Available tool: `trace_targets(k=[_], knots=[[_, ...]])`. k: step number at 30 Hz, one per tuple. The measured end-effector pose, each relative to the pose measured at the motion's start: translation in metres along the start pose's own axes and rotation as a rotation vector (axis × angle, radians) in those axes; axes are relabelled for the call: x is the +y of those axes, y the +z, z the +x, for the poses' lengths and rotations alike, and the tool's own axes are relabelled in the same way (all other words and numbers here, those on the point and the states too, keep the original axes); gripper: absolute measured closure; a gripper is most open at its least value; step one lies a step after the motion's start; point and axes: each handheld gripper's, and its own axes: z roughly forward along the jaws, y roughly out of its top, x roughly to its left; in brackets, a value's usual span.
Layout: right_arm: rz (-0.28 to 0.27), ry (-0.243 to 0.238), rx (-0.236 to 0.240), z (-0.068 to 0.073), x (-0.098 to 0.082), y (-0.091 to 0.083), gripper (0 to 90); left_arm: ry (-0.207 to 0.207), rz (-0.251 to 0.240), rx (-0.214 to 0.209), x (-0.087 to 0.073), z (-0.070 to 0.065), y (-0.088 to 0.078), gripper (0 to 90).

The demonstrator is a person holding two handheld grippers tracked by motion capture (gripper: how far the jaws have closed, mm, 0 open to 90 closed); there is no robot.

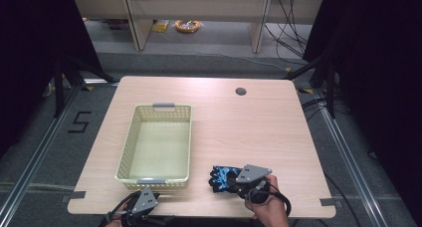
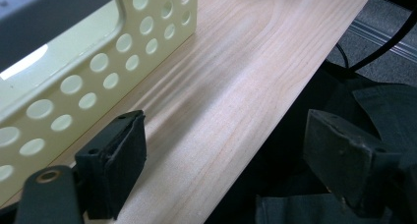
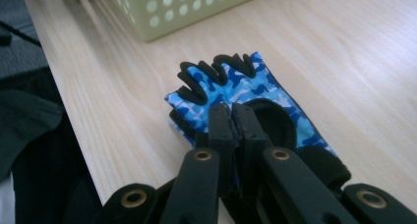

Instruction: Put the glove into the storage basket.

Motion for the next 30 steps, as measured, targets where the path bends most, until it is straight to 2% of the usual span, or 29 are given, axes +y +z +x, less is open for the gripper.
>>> trace_targets(k=[2,4,5,6,7,8,9,10,11,12,13,14,16,17,18,19,20,22,23,26,27,28,29,30], knots=[[-0.002,-0.012,0.000,0.002,-0.001,0.006,88.5,0.000,-0.001,0.000,0.000,0.000,0.000,16.1],[0.035,-0.016,0.006,0.004,-0.002,0.007,88.4,0.001,-0.001,-0.003,0.000,0.000,0.000,16.1],[0.033,-0.014,0.007,0.004,-0.003,0.009,88.1,0.001,0.000,-0.008,0.000,0.000,0.000,16.1],[0.032,-0.009,0.012,0.005,-0.004,0.011,87.9,0.026,0.000,-0.001,0.000,0.001,0.000,16.1],[0.051,-0.004,0.023,0.005,-0.004,0.012,87.7,0.031,-0.001,0.003,0.001,0.001,0.000,16.1],[0.041,-0.008,0.007,0.004,-0.006,0.014,87.4,0.030,-0.002,0.003,0.001,0.001,0.000,16.1],[0.044,0.002,0.032,0.005,-0.007,0.015,86.5,0.015,0.000,-0.005,0.000,0.000,0.000,16.1],[0.043,-0.010,0.038,0.003,-0.007,0.016,85.2,-0.002,-0.001,-0.003,0.000,-0.001,0.000,16.1],[0.030,-0.017,0.039,0.003,-0.007,0.017,84.3,0.003,0.000,-0.002,0.000,-0.001,0.000,16.1],[0.032,-0.005,0.038,0.004,-0.007,0.016,83.3,0.009,0.008,0.002,0.000,0.000,0.000,16.1],[0.034,0.009,0.047,0.003,-0.007,0.014,81.4,0.042,0.012,0.004,0.001,0.001,-0.001,16.1],[0.018,0.008,0.043,0.000,-0.006,0.009,79.2,0.015,0.012,0.004,0.000,-0.001,0.000,16.1],[-0.009,0.051,0.034,-0.005,-0.006,0.000,77.2,0.008,0.004,-0.009,0.000,-0.002,0.000,16.4],[-0.024,0.065,0.015,-0.008,-0.007,-0.004,76.4,0.034,0.013,-0.005,0.001,-0.001,-0.001,16.8],[-0.033,0.101,-0.010,-0.013,-0.008,-0.009,75.2,-0.003,-0.001,-0.016,0.002,-0.004,-0.001,18.2],[-0.035,0.135,-0.028,-0.018,-0.011,-0.014,73.8,-0.014,-0.015,-0.026,0.004,-0.006,-0.001,20.2],[-0.044,0.168,-0.053,-0.025,-0.017,-0.019,72.7,-0.008,-0.025,-0.030,0.006,-0.008,-0.001,22.1],[-0.044,0.242,-0.083,-0.034,-0.027,-0.023,69.3,0.019,-0.050,-0.019,0.014,-0.015,0.000,23.7],[-0.036,0.307,-0.087,-0.035,-0.032,-0.025,66.0,0.029,-0.058,-0.029,0.017,-0.018,0.001,25.8],[-0.061,0.393,-0.072,-0.040,-0.041,-0.026,62.8,0.059,-0.071,-0.057,0.031,-0.030,0.008,28.2],[-0.066,0.427,-0.075,-0.039,-0.042,-0.026,62.0,0.082,-0.074,-0.067,0.038,-0.034,0.013,29.3],[-0.047,0.432,-0.085,-0.041,-0.043,-0.027,60.7,0.080,-0.072,-0.073,0.042,-0.037,0.017,30.3],[-0.050,0.465,-0.077,-0.040,-0.043,-0.026,59.8,0.109,-0.061,-0.076,0.050,-0.041,0.024,30.5],[-0.064,0.452,-0.073,-0.044,-0.044,-0.025,59.1,0.124,-0.055,-0.070,0.054,-0.043,0.028,30.6]])
